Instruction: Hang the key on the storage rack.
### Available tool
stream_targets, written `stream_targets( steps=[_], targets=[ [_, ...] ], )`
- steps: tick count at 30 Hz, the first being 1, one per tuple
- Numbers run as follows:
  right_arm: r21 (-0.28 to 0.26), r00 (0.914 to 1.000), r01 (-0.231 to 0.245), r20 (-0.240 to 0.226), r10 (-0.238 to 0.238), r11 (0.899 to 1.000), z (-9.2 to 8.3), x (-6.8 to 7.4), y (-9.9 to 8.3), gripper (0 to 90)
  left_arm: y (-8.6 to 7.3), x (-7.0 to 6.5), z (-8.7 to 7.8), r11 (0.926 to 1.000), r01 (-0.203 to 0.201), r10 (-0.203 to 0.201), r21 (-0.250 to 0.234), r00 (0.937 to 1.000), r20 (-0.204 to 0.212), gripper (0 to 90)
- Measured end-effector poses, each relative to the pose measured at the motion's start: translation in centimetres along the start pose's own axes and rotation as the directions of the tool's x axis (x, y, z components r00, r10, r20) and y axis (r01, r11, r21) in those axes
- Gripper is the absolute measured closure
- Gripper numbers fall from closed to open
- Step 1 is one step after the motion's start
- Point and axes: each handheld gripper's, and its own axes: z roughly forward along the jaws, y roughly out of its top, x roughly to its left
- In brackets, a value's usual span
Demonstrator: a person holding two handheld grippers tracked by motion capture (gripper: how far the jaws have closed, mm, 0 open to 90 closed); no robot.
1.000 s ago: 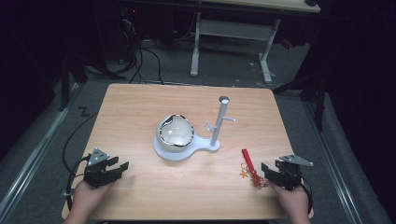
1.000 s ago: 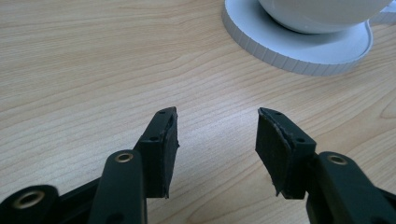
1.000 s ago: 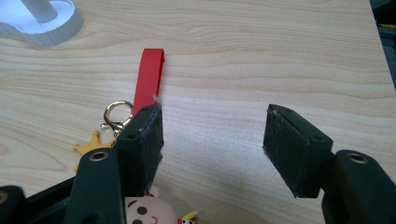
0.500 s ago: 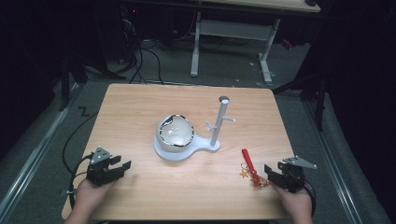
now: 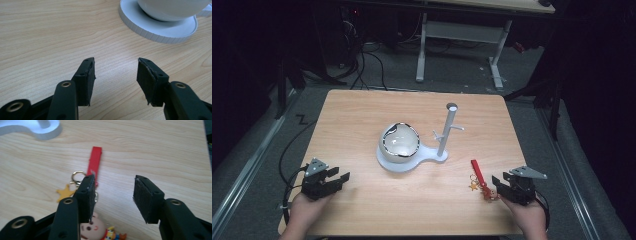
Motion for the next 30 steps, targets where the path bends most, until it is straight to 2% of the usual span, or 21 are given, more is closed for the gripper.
stream_targets(
  steps=[5, 7, 8, 9, 10, 11, 12, 13, 14, 15, 16, 18, 19, 20, 21, 22, 23, 24, 26, 28, 30],
  targets=[
    [0.099, 0.9987, 0.03, -0.043, -0.026, 0.995, 0.5, 0.9, 1.5, 57.9, 0.2, 0.0, 0.1, 1.0, -0.005, 0.005, -0.003, 0.9999, 0.009, 49.1],
    [0.156, 0.997, 0.058, -0.06, -0.049, 0.986, 1.0, 1.2, 2.4, 57.8, 0.2, 0.0, 0.2, 1.0, -0.001, 0.001, -0.003, 0.9999, 0.014, 49.2],
    [0.215, 0.9959, 0.069, -0.072, -0.055, 0.974, 1.5, 1.6, 3.3, 57.2, 0.2, 0.0, 0.3, 1.0, 0.001, -0.001, -0.003, 0.9999, 0.017, 49.2],
    [0.215, 0.9959, 0.069, -0.072, -0.055, 0.974, 1.5, 1.6, 3.3, 57.2, 0.2, 0.0, 0.3, 1.0, 0.001, -0.001, -0.003, 0.9999, 0.017, 49.3],
    [0.275, 0.9937, 0.076, -0.101, -0.05, 0.958, 2.1, 2.0, 4.1, 56.6, 0.3, 0.0, 0.3, 1.0, 0.001, -0.001, -0.004, 0.9998, 0.018, 49.3],
    [0.275, 0.9937, 0.076, -0.101, -0.05, 0.958, 2.1, 2.0, 4.1, 56.6, 0.3, 0.0, 0.3, 1.0, 0.001, -0.001, -0.004, 0.9998, 0.018, 49.3],
    [0.333, 0.9935, 0.083, -0.101, -0.053, 0.939, 2.7, 2.2, 4.8, 56.5, 0.3, 0.0, 0.3, 1.0, 0.001, -0.001, -0.009, 0.9998, 0.019, 49.3],
    [0.333, 0.9935, 0.083, -0.101, -0.053, 0.939, 2.7, 2.2, 4.8, 56.5, 0.3, 0.0, 0.3, 1.0, 0.001, -0.001, -0.009, 0.9998, 0.019, 49.3],
    [0.397, 0.9929, 0.084, -0.11, -0.044, 0.914, 3.5, 2.3, 5.2, 56.0, 0.3, -0.1, 0.2, 0.9999, -0.001, 0.001, -0.01, 0.9998, 0.02, 49.3],
    [0.43, 0.9934, 0.085, -0.106, -0.043, 0.899, 3.8, 2.4, 5.4, 55.9, 0.3, -0.1, 0.2, 0.9999, -0.001, 0.001, -0.01, 0.9998, 0.02, 49.3],
    [0.43, 0.9934, 0.085, -0.106, -0.043, 0.899, 3.8, 2.4, 5.4, 55.9, 0.3, -0.1, 0.2, 0.9999, -0.002, 0.002, -0.01, 0.9998, 0.021, 49.3],
    [0.505, 0.9958, 0.08, -0.078, -0.047, 0.859, 4.8, 2.4, 5.6, 55.7, 0.3, -0.1, 0.2, 0.9999, -0.003, 0.003, -0.01, 0.9998, 0.022, 49.3],
    [0.524, 0.9964, 0.08, -0.066, -0.053, 0.848, 5.1, 2.4, 5.6, 55.7, 0.3, -0.1, 0.2, 0.9999, -0.001, 0.002, -0.012, 0.9998, 0.021, 49.3],
    [0.524, 0.9964, 0.08, -0.066, -0.053, 0.848, 5.1, 2.4, 5.6, 55.7, 0.3, -0.1, 0.2, 0.9999, -0.001, 0.002, -0.012, 0.9998, 0.021, 49.3],
    [0.549, 0.997, 0.074, -0.061, -0.048, 0.833, 5.5, 2.4, 5.7, 56.2, 0.3, 0.0, 0.1, 0.9999, 0.001, -0.001, -0.013, 0.9997, 0.024, 49.3],
    [0.549, 0.997, 0.074, -0.061, -0.048, 0.833, 5.5, 2.4, 5.7, 56.2, 0.3, 0.0, 0.1, 0.9999, 0.001, -0.001, -0.013, 0.9997, 0.024, 49.3],
    [0.575, 0.9972, 0.071, -0.061, -0.044, 0.815, 5.8, 2.3, 5.7, 56.7, 0.2, 0.0, 0.1, 0.9999, 0.006, -0.005, -0.015, 0.9997, 0.023, 49.3],
    [0.575, 0.9972, 0.071, -0.061, -0.044, 0.815, 5.8, 2.3, 5.7, 56.7, 0.2, 0.0, 0.1, 0.9999, 0.006, -0.005, -0.015, 0.9997, 0.023, 49.3],
    [0.601, 0.9971, 0.075, -0.058, -0.05, 0.796, 6.2, 2.5, 5.7, 56.9, 0.2, 0.1, 0.1, 0.9998, 0.007, -0.007, -0.016, 0.9997, 0.024, 49.4],
    [0.606, 0.9971, 0.074, -0.057, -0.05, 0.792, 6.2, 2.5, 5.8, 57.1, 0.2, 0.1, 0.1, 0.9998, 0.008, -0.007, -0.016, 0.9997, 0.024, 49.3],
    [0.632, 0.998, 0.06, -0.053, -0.033, 0.773, 6.4, 2.6, 6.1, 57.5, 0.3, 0.0, 0.1, 0.9998, 0.008, -0.008, -0.016, 0.9997, 0.025, 49.3]
  ],
)
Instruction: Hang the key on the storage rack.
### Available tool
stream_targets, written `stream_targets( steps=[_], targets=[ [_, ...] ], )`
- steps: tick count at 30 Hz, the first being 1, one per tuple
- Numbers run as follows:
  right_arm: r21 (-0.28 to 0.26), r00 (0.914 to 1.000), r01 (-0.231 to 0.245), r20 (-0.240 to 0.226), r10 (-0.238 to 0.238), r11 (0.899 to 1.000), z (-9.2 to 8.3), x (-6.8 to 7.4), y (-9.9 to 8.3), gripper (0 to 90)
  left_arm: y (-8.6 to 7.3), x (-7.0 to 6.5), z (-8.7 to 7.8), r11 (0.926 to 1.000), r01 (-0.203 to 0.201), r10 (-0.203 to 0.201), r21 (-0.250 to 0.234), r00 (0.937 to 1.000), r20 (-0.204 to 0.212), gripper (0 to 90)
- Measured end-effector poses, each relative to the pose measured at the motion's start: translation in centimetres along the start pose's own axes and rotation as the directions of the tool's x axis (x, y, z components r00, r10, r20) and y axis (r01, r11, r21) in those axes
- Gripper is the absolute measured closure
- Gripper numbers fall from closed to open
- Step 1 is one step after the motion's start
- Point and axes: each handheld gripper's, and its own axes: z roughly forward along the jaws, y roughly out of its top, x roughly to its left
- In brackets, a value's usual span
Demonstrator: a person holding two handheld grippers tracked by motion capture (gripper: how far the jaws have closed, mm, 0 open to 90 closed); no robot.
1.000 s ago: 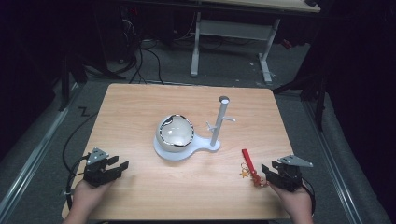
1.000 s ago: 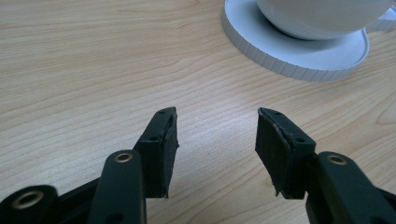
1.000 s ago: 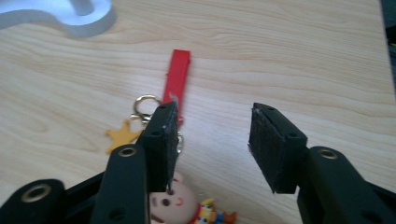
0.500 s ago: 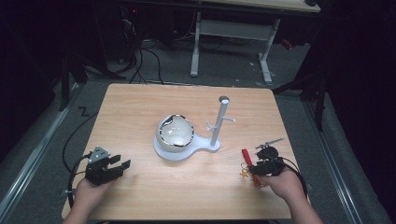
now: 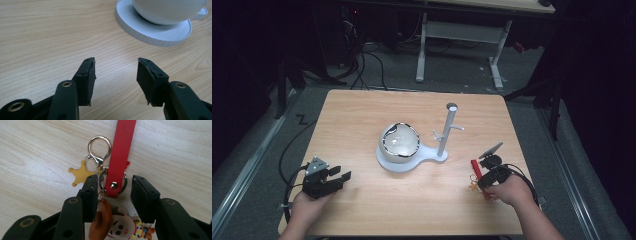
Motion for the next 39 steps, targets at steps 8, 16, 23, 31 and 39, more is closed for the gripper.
stream_targets(
  steps=[8, 16, 23, 31, 39],
  targets=[
    [0.096, 0.9997, -0.024, 0.008, 0.023, 0.995, -0.3, 0.3, 1.3, 57.1, 0.0, -0.2, 0.2, 0.9999, -0.008, 0.008, 0.007, 1.0, 0.004, 49.3],
    [0.188, 0.9993, -0.038, 0.007, 0.037, 0.981, 0.7, 0.8, 2.4, 57.7, -0.1, 0.0, 0.0, 1.0, 0.003, -0.003, -0.002, 1.0, 0.008, 49.4],
    [0.221, 0.9987, -0.043, 0.036, 0.036, 0.974, 1.0, 1.1, 2.9, 58.0, -0.1, 0.0, 0.1, 1.0, 0.002, -0.002, -0.001, 0.9999, 0.013, 49.3],
    [0.215, 0.997, -0.064, 0.057, 0.053, 0.975, 0.7, 0.8, 3.0, 55.1, -0.1, -0.1, 0.2, 1.0, 0.001, -0.001, 0.001, 0.9998, 0.017, 49.4],
    [0.202, 0.9983, -0.055, 0.028, 0.05, 0.978, 1.2, 0.8, 2.4, 61.6, -0.1, -0.1, 0.1, 1.0, 0.001, 0.0, -0.002, 0.9998, 0.021, 49.4]
  ],
)
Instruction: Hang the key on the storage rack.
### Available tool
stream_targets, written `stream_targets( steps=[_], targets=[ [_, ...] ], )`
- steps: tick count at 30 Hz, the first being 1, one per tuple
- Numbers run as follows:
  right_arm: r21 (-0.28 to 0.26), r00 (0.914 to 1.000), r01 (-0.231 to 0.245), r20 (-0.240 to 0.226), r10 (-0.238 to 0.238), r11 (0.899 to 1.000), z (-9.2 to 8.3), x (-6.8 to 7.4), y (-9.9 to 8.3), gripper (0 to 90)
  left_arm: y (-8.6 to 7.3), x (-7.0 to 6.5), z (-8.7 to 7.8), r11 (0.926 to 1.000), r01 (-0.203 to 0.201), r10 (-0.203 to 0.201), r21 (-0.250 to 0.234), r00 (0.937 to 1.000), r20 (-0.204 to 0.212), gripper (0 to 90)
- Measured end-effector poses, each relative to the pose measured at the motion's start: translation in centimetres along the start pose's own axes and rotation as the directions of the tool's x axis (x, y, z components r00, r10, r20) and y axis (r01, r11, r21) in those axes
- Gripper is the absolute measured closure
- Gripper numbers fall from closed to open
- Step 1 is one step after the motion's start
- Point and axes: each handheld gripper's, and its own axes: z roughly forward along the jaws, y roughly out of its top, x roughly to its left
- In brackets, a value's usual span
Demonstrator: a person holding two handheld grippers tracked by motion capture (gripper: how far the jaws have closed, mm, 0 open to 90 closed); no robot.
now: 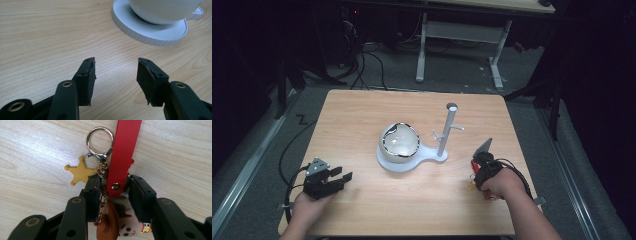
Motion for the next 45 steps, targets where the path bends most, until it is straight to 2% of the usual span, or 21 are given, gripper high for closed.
stream_targets(
  steps=[5, 6, 8, 9, 12, 18, 22, 27, 28, 31, 45],
  targets=[
    [0.001, 0.9992, 0.038, 0.01, -0.038, 0.999, -0.2, 0.3, -0.3, 61.7, -0.1, 0.0, 0.3, 0.9999, 0.0, 0.0, 0.011, 1.0, 0.001, 49.5],
    [-0.003, 0.9994, 0.034, 0.006, -0.034, 0.999, -0.5, 0.3, -0.4, 69.7, 0.0, -0.1, 0.3, 0.9999, -0.003, 0.003, 0.014, 1.0, 0.0, 49.6],
    [-0.019, 0.9994, 0.03, 0.018, -0.029, 0.999, -1.0, 0.3, -0.4, 69.8, 0.0, -0.1, 0.4, 0.9999, -0.004, 0.004, 0.012, 1.0, 0.001, 49.6],
    [-0.036, 0.9991, 0.037, 0.024, -0.036, 0.999, -1.9, 0.1, -0.5, 69.9, 0.0, -0.2, 0.4, 0.9999, -0.005, 0.005, 0.012, 1.0, 0.003, 49.6],
    [-0.041, 0.9986, 0.046, 0.027, -0.045, 0.998, -2.5, 0.0, -0.5, 70.0, 0.1, -0.3, 0.4, 0.9999, -0.009, 0.009, 0.012, 1.0, 0.002, 49.5],
    [-0.046, 0.9969, 0.068, 0.042, -0.066, 0.997, -2.5, 0.3, -0.5, 70.2, 0.1, -0.1, 0.4, 1.0, -0.004, 0.004, 0.009, 1.0, 0.002, 49.5],
    [-0.06, 0.997, 0.069, 0.039, -0.067, 0.996, -3.2, 0.4, -0.5, 70.3, 0.0, 0.0, 0.3, 1.0, -0.002, 0.002, 0.009, 1.0, 0.002, 49.5],
    [-0.1, 0.9965, 0.079, 0.034, -0.076, 0.992, -5.5, 0.7, -0.9, 70.3, 0.0, -0.1, 0.3, 0.9999, -0.004, 0.004, 0.011, 1.0, 0.002, 49.5],
    [-0.1, 0.9965, 0.079, 0.034, -0.076, 0.992, -5.5, 0.7, -0.9, 70.3, 0.0, -0.1, 0.3, 0.9999, -0.004, 0.004, 0.011, 1.0, 0.002, 49.5],
    [-0.136, 0.9967, 0.077, 0.037, -0.072, 0.988, -7.2, 0.6, -1.3, 70.4, 0.0, -0.1, 0.3, 0.9999, -0.004, 0.004, 0.011, 1.0, 0.003, 49.5],
    [-0.204, 0.9947, 0.095, 0.057, -0.085, 0.974, -12.0, 0.9, -1.4, 70.3, -0.1, -0.2, 0.4, 0.9998, -0.007, 0.007, 0.019, 1.0, 0.006, 49.5]
  ],
)
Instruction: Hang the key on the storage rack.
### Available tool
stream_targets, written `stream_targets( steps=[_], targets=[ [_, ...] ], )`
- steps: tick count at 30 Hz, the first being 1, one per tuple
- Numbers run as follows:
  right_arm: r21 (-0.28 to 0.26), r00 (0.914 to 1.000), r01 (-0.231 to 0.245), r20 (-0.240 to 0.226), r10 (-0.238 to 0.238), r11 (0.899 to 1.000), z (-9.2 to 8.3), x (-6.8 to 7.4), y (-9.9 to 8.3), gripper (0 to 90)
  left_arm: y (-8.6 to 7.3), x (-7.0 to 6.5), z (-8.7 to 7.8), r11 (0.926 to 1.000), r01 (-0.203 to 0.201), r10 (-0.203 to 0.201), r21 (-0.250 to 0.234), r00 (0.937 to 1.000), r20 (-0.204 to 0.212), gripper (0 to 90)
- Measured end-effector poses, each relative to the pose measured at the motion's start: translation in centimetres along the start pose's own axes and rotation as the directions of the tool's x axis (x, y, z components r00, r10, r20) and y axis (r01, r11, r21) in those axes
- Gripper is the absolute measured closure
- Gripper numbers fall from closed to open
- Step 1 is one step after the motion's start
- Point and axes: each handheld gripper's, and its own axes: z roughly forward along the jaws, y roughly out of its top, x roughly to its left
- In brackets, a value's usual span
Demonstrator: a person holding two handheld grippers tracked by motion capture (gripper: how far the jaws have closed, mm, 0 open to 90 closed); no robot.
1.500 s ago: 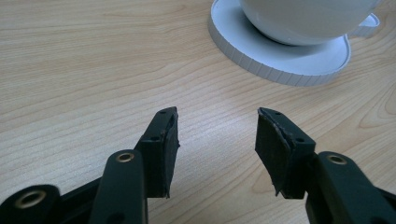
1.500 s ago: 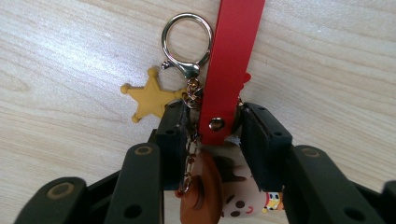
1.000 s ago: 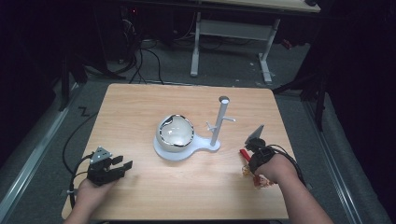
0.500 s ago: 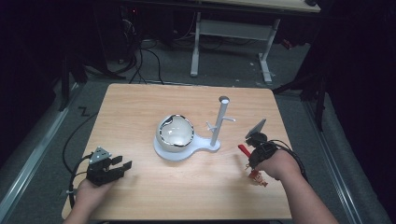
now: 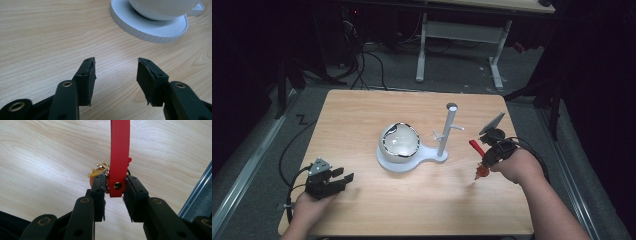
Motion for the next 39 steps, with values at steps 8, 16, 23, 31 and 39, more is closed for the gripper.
stream_targets(
  steps=[8, 16, 23, 31, 39],
  targets=[
    [0.005, 1.0, 0.002, 0.0, -0.002, 1.0, -1.4, -0.1, 0.2, 70.2, 0.0, -0.1, 0.0, 1.0, 0.0, 0.0, 0.001, 1.0, 0.001, 49.6],
    [0.048, 0.9999, -0.012, -0.009, 0.012, 0.999, -2.6, -0.3, 0.5, 70.2, -0.1, -0.1, 0.2, 0.9998, -0.002, 0.002, 0.019, 1.0, 0.008, 49.5],
    [0.033, 0.9996, -0.03, 0.004, 0.029, 0.999, -5.2, -0.7, 1.0, 70.1, -0.1, -0.2, 0.2, 0.9998, -0.007, 0.007, 0.02, 0.9999, 0.011, 49.5],
    [0.037, 0.9994, -0.034, 0.005, 0.034, 0.999, -7.3, -0.5, 1.7, 70.1, 0.0, -0.1, 0.3, 0.9997, -0.007, 0.007, 0.021, 0.9999, 0.011, 49.4],
    [0.021, 0.9991, -0.037, 0.022, 0.036, 0.999, -9.6, -0.2, 3.5, 70.1, 0.1, 0.0, 0.1, 0.9999, -0.005, 0.005, 0.012, 1.0, 0.007, 49.4]
  ],
)
